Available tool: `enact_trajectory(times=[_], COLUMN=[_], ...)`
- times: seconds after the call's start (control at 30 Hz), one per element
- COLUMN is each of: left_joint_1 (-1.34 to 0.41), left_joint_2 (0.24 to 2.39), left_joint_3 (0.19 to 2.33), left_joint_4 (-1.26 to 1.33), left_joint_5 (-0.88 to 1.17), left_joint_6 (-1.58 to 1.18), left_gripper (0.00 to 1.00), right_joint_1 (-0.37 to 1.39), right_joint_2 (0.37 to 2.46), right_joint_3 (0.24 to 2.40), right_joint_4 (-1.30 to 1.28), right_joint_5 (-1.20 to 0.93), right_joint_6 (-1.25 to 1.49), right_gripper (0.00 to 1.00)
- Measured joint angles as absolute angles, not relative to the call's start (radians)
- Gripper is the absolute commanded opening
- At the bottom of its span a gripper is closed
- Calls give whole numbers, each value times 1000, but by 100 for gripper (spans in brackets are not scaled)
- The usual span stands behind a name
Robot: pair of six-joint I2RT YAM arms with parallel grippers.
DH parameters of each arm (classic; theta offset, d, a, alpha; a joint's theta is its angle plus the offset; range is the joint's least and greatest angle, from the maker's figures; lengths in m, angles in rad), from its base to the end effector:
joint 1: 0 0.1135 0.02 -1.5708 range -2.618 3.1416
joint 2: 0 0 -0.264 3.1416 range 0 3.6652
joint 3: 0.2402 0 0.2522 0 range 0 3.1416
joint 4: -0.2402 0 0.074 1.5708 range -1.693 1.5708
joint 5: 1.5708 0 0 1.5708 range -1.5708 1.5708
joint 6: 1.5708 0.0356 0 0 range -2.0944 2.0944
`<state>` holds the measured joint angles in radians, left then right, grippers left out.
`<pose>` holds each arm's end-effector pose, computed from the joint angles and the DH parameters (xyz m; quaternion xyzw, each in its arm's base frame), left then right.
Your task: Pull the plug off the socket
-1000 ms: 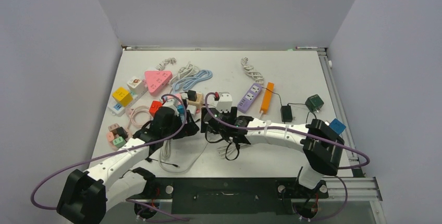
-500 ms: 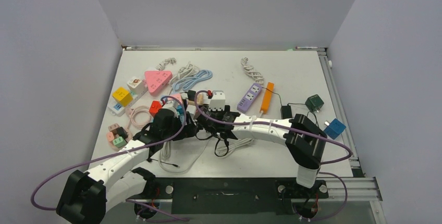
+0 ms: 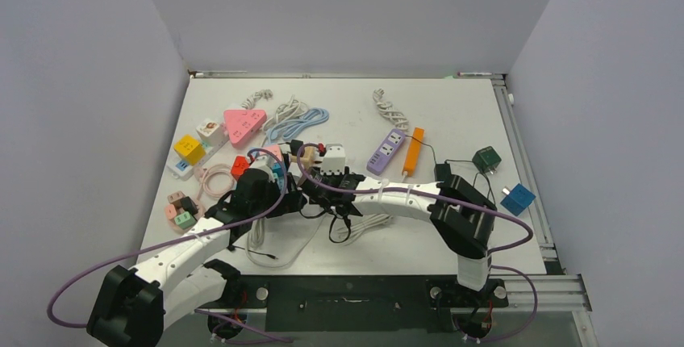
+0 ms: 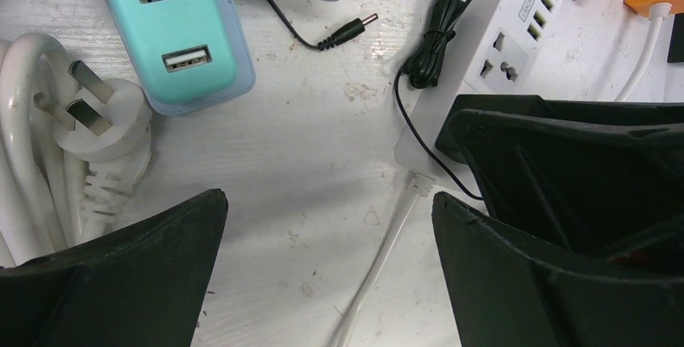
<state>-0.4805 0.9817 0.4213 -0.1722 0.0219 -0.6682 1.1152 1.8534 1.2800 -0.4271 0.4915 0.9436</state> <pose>0.1718 -0.0904 0.1803 -0.0812 0.9098 -0.2295 0.3362 0.1862 0.3418 0.1958 -0.0116 0.9332 0.1135 0.3407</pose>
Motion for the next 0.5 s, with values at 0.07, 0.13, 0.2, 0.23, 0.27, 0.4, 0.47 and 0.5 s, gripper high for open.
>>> enact_trajectory(times=[0.07,0.13,0.2,0.23,0.27,0.4,0.47,0.5], left_joint_1=[-479,-478,-476,-476,-476,-475,-474,-474], left_joint_2=[982,981,981,980,979,979,980,980], left_joint_3=[421,421,421,421,421,422,426,429], left_joint_4=[-172,-173,-174,-174,-175,-176,-181,-183], left_joint_5=[22,22,22,22,22,22,24,27], left_joint_6=[-668,-668,-668,-668,-668,-666,-665,-665], left_gripper=[96,96,96,96,96,96,96,96], right_joint_1=[1115,1115,1115,1115,1115,1115,1115,1115], right_joint_2=[1861,1864,1864,1864,1864,1864,1864,1864], right_joint_3=[1283,1285,1287,1288,1288,1288,1288,1287], right_joint_4=[-427,-428,-429,-429,-429,-426,-419,-414], right_joint_5=[488,488,489,489,488,487,481,478], right_joint_6=[944,942,937,933,930,893,850,827], right_gripper=[43,34,22,18,15,5,5,5])
